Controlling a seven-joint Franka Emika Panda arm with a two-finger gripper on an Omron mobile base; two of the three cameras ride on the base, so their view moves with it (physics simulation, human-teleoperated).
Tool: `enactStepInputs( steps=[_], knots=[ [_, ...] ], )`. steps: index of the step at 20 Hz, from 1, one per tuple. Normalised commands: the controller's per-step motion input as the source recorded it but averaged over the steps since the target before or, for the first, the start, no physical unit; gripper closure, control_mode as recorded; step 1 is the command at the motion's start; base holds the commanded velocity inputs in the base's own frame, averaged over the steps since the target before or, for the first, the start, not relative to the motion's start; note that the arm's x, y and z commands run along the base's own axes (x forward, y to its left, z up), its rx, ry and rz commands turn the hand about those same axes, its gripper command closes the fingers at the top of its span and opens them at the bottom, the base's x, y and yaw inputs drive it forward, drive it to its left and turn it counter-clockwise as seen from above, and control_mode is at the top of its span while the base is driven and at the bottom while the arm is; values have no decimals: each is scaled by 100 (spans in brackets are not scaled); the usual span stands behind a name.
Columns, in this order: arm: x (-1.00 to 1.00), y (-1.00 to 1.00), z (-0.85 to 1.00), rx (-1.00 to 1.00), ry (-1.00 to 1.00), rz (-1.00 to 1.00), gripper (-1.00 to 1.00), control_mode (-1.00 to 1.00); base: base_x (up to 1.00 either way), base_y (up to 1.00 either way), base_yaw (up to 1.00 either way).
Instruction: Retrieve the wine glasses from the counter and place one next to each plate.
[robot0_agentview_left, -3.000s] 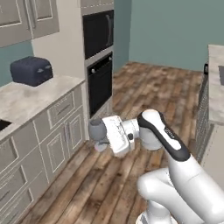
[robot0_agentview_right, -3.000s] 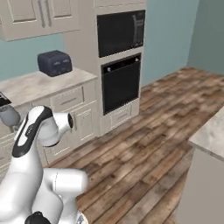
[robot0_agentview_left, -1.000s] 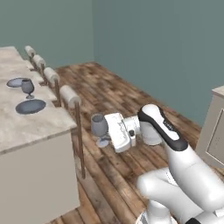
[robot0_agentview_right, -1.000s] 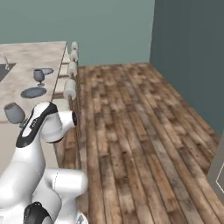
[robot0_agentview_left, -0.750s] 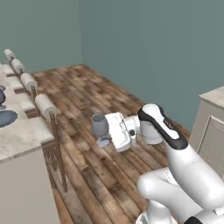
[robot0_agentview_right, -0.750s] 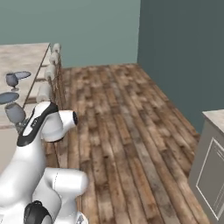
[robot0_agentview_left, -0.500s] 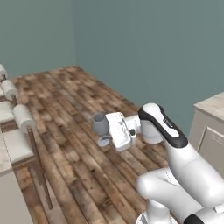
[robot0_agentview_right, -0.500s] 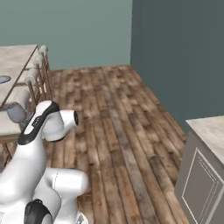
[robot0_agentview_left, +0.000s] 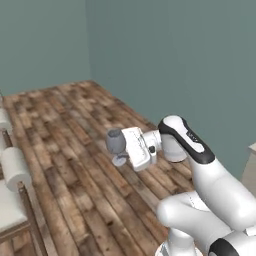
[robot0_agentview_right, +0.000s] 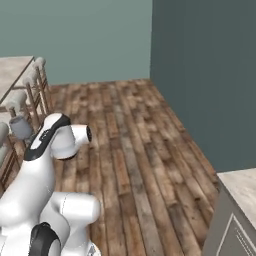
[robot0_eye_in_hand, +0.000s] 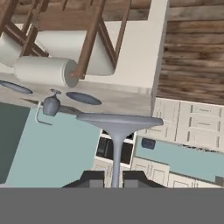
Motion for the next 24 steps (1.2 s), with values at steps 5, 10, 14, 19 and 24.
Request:
enactStepInputs(
  steps=[5,10,14,19,24],
  knots=[
    [0,0,0,0,0,0,100,100,86,0,21],
    [0,0,0,0,0,0,100,100,96,-20,28],
    [0,0,0,0,0,0,100,100,100,-63,32],
    [0,0,0,0,0,0,100,100,99,-74,36],
    [0,0,0,0,0,0,100,100,72,-38,41]
  ],
)
